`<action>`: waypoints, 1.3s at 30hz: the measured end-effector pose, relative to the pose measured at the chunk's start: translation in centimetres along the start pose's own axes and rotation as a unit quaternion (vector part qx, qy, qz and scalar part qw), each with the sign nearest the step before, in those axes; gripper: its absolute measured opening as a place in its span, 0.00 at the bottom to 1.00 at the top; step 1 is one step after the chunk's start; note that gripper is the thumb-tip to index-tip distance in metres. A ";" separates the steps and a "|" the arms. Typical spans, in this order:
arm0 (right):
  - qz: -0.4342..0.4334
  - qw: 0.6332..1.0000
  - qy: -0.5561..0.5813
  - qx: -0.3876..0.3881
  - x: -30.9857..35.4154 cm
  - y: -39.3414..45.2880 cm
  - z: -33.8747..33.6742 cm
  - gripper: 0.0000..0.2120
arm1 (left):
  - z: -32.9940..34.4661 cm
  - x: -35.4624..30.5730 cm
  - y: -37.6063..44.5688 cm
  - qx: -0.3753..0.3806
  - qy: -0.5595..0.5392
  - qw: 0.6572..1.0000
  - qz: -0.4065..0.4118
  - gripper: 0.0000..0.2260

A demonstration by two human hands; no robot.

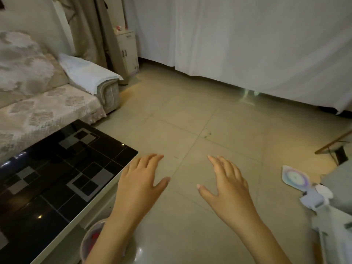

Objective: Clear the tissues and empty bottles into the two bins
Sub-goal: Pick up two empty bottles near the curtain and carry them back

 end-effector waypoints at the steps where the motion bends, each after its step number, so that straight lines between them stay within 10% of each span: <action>1: 0.001 1.000 0.000 0.005 -1.0 0.8 -0.1 0.36 | 0.6 -0.7 1.0 0.002 0.005 1.000 0.001 0.27; 26: 0.056 0.998 -0.031 0.029 -12.1 37.4 -1.0 0.35 | 10.2 -3.0 40.2 -0.022 0.090 0.993 0.068 0.27; 39: -0.023 0.997 -0.005 0.069 -17.7 63.3 1.9 0.38 | 16.2 0.6 60.8 -0.024 0.104 0.993 -0.057 0.28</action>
Point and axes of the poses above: each hand's wrist, its own y-axis towards the middle knuckle, its own z-axis out of the palm, x = y × z, the point moved 8 cm from there along y, towards the middle knuckle, and after that the axes turned 10 degrees about -y, right-handed, at the moved point
